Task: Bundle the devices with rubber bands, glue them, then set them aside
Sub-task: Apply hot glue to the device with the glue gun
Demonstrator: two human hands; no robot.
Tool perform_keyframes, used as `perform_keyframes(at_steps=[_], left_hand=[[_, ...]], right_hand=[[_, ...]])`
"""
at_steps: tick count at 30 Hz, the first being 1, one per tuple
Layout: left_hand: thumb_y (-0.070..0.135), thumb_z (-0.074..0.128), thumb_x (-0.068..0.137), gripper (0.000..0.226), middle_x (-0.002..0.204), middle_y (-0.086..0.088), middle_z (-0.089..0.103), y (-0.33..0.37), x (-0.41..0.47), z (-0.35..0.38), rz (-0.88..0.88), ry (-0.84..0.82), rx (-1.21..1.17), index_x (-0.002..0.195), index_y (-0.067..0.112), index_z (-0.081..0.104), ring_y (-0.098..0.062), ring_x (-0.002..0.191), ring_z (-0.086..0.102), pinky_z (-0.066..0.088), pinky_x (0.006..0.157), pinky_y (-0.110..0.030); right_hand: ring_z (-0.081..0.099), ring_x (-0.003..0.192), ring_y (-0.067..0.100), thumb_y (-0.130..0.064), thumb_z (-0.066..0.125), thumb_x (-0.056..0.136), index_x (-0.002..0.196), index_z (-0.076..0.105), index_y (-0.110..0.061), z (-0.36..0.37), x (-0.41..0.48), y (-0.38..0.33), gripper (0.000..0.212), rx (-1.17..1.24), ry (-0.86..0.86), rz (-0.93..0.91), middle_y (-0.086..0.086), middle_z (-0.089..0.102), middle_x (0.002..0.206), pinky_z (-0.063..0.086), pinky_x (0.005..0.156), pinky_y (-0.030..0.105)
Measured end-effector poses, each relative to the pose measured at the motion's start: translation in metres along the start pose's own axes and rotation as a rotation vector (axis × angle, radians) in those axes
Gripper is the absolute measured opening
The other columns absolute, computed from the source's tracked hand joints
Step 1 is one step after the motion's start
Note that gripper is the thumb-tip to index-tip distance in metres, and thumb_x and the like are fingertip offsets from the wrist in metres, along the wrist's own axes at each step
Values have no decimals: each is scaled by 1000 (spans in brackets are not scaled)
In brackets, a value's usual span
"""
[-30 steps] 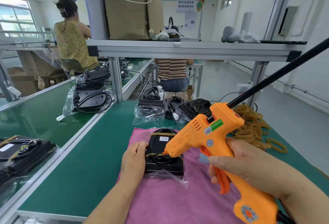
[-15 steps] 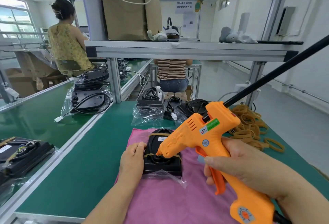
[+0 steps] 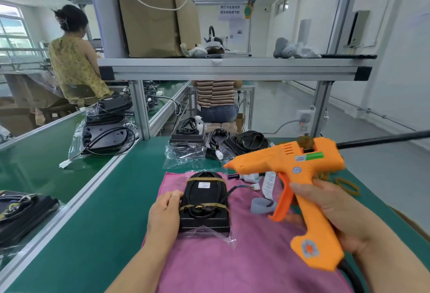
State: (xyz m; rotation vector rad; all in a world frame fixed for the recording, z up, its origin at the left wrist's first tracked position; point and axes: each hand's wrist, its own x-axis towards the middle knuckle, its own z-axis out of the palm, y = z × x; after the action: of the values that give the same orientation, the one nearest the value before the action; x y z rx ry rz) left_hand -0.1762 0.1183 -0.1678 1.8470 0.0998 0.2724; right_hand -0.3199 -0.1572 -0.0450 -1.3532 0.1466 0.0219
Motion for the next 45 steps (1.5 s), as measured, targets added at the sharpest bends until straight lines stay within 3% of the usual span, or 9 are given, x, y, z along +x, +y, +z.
perform_keyframes(at_steps=[9,15,20,24,27,31,35,38,45], left_hand=[[31,52,96,25,89,11,70,1,0,0,0,7,21,81,34,72,-1,87,59,41,72,-28],[31,53,95,27,87,10,71,0,0,0,1,10,22,78,37,72,-7,87,61,45,74,-31],[31,54,95,25,91,8,72,-1,1,1,-8,4,22,81,38,73,-12,90,64,50,84,-36],[30,53,96,25,89,10,71,1,-1,0,-2,4,29,81,37,72,-8,88,62,46,75,-31],[30,52,96,25,89,12,69,3,-3,-1,2,-3,56,82,35,71,-2,87,59,42,71,-29],[30,52,97,24,88,11,67,4,-4,0,21,2,55,83,29,71,-3,87,59,43,73,-31],[28,50,96,35,73,-5,57,6,-1,-3,36,28,108,68,8,53,-25,73,52,39,64,-32],[33,42,101,45,62,-1,42,15,9,-7,-2,-92,251,60,17,37,-20,61,39,30,58,-33],[49,41,100,48,93,0,71,33,15,3,-144,-325,299,99,14,73,-15,87,63,43,67,-21]], right_hand=[[64,74,27,-29,51,102,106,57,-11,-33,37,41,19,391,606,3,15,64,91,55,40,34],[64,77,29,-31,51,102,127,50,-10,-39,39,65,33,431,703,107,19,63,99,54,72,46],[68,85,38,-38,48,102,103,61,3,-51,40,53,43,-104,659,303,24,71,89,55,89,52],[66,75,26,-40,46,101,80,60,-9,-61,38,36,40,-1070,527,320,4,63,73,45,52,25],[60,64,15,-37,47,98,69,59,-14,-48,37,20,39,-1447,549,240,0,61,67,37,51,28],[55,61,15,-35,58,93,66,65,-11,18,39,27,37,-1055,361,-127,5,65,65,43,62,34],[55,69,18,-50,47,96,79,63,-9,73,63,55,47,-988,109,-8,1,63,70,48,69,33],[54,82,17,-53,39,99,83,57,-18,87,85,68,42,-999,110,50,-3,59,83,37,63,27],[62,89,26,-40,42,101,87,66,-13,103,105,90,38,-892,203,-52,8,69,91,45,77,31]])
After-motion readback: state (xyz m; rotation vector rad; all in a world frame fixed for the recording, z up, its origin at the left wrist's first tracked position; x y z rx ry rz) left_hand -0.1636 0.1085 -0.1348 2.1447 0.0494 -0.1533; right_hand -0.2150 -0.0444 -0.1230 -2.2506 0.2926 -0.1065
